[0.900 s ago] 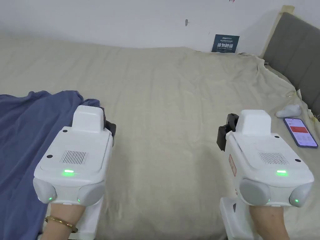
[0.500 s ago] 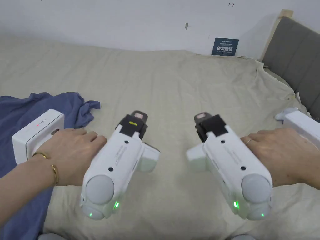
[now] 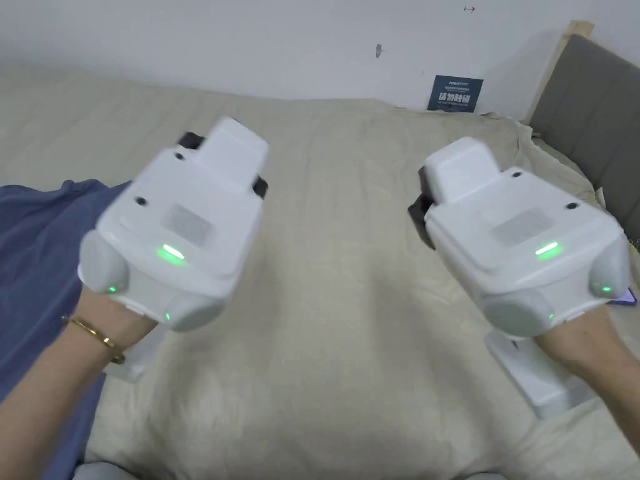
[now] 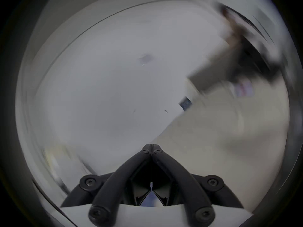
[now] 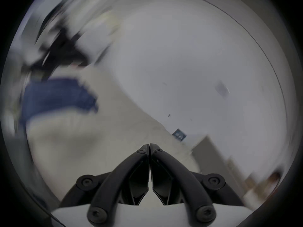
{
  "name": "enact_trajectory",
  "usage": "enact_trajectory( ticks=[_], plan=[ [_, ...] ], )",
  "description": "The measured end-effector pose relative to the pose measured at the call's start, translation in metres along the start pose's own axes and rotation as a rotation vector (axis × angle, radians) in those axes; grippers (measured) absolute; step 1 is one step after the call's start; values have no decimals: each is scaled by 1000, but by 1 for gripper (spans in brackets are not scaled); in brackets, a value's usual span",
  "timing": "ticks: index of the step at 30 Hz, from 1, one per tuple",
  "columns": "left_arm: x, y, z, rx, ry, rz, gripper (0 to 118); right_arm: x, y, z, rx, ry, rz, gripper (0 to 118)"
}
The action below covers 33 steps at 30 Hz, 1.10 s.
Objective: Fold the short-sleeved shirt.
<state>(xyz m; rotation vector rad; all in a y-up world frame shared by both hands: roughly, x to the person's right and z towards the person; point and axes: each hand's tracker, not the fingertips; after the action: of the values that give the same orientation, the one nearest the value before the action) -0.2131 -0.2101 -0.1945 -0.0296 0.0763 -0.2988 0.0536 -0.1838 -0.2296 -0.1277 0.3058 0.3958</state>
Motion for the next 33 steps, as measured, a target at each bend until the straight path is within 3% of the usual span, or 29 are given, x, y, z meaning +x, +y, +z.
enact_trajectory(
  ticks=[2, 4, 9, 15, 33],
  plan=[
    [-6, 0, 4, 12, 84, 173, 0, 4, -6, 7, 63, -1, -196, 0],
    [-5, -10, 9, 17, 155, 223, 0, -2, -17, 11, 83, -62, -260, 0],
    [3, -45, 23, -13, 143, 303, 0, -14, -54, 17, 72, -123, -383, 0],
    [14, -67, 28, -65, 102, 250, 0, -23, -79, 21, 18, -150, -370, 0],
    [18, -74, 28, -89, 89, 260, 0, -26, -83, 21, -22, -146, -370, 0]
  ],
)
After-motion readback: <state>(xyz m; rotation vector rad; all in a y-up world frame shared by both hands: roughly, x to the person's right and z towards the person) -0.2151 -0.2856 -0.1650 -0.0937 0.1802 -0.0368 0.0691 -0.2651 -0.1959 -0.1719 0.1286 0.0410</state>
